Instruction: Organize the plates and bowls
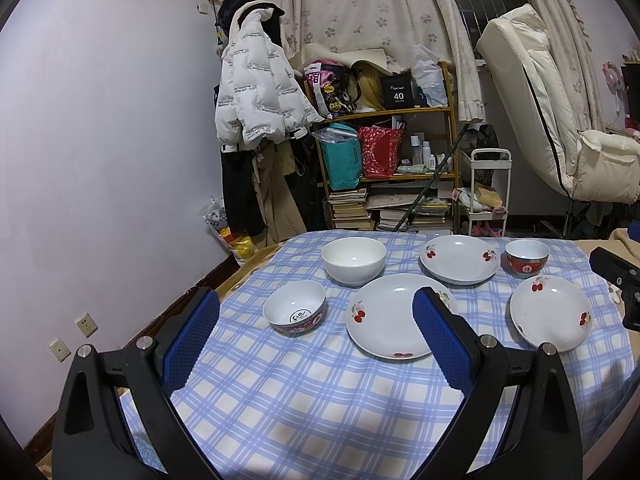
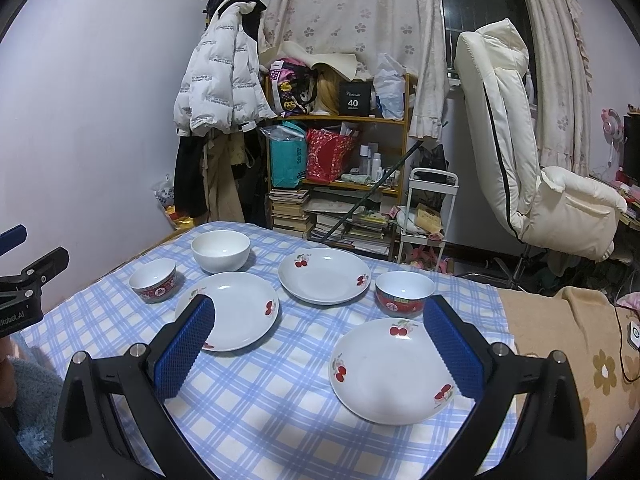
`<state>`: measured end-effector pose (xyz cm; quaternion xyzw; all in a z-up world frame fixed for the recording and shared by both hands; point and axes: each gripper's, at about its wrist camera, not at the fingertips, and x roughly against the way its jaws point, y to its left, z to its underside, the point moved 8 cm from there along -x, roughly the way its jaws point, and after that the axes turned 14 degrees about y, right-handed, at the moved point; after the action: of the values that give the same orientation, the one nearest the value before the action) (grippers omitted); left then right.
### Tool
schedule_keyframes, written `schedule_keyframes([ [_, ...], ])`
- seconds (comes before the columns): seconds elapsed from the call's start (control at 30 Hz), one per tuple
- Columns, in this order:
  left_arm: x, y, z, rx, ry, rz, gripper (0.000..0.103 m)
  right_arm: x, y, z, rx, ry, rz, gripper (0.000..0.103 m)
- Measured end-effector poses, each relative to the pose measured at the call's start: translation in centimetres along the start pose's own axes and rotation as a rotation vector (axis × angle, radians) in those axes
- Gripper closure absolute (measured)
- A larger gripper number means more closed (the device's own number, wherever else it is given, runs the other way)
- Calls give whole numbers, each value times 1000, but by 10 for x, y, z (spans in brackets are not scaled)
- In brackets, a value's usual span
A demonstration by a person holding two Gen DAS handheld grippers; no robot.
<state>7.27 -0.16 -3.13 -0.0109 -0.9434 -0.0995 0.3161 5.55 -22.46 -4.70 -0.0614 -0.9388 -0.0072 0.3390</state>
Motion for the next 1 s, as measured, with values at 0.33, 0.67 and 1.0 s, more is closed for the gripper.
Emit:
schedule_keyframes([
  [0.33,0,0,1,-1,0,-1,7,0,0,0,-2,0,-1,0],
  [0.67,0,0,1,-1,0,-3,7,1,-4,0,-7,-5,2,0],
  [1.0,3,-1,1,3,-6,-3,7,0,-4,0,-8,-3,-1,0],
])
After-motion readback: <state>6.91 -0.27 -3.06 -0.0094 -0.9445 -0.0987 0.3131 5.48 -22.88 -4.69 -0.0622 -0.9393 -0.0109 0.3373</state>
